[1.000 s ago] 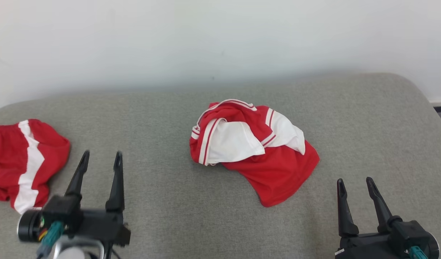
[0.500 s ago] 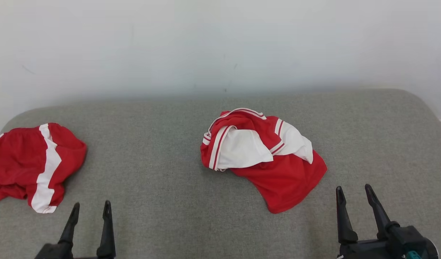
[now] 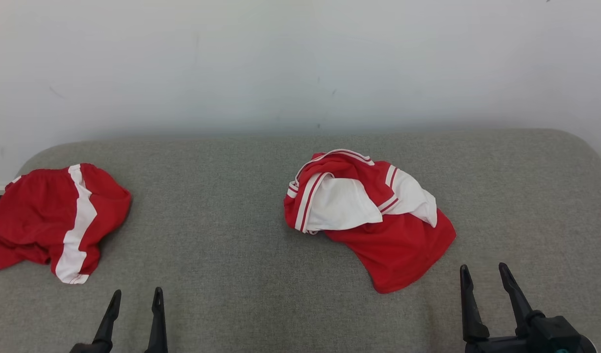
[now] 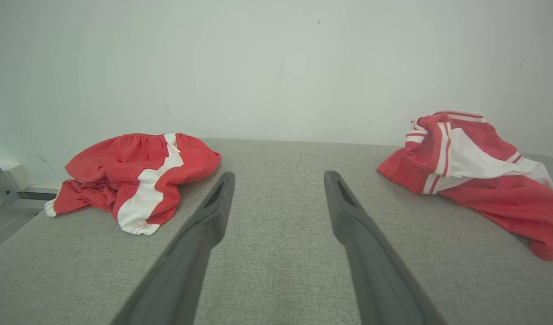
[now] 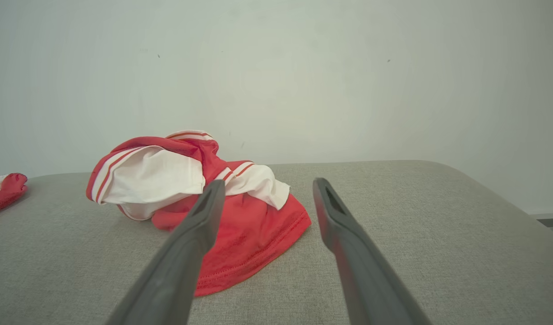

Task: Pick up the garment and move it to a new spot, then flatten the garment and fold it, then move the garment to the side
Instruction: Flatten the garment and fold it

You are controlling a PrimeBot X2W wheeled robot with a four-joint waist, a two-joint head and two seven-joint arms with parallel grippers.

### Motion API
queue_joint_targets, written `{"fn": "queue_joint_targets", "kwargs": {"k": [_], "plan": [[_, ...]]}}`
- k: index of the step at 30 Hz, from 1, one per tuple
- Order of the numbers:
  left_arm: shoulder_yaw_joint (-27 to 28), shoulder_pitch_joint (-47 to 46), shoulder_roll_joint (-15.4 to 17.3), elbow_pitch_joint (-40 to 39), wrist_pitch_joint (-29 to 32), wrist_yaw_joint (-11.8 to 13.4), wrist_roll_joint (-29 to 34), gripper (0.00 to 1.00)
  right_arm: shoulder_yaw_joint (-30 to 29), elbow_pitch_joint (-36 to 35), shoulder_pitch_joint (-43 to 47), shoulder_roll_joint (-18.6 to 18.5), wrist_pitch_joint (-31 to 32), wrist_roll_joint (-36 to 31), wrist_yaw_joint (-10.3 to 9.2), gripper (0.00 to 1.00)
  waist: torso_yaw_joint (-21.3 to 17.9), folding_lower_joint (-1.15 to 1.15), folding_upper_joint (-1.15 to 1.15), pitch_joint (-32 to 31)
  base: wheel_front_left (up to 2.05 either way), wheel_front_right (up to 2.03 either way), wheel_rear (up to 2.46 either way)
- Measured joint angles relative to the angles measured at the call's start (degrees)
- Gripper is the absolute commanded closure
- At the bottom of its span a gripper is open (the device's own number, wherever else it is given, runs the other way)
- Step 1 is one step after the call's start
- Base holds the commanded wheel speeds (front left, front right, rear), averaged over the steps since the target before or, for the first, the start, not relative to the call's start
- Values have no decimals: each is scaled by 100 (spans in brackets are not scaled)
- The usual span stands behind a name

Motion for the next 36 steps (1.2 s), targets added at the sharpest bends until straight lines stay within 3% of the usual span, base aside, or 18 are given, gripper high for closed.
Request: {"fn": "queue_joint_targets", "kwargs": {"k": [36], "plan": [[495, 160, -316, -132, 0, -158, 454, 0, 111, 148, 35, 1, 0, 87, 0, 0, 33, 0, 0, 20, 0, 0, 0]]}}
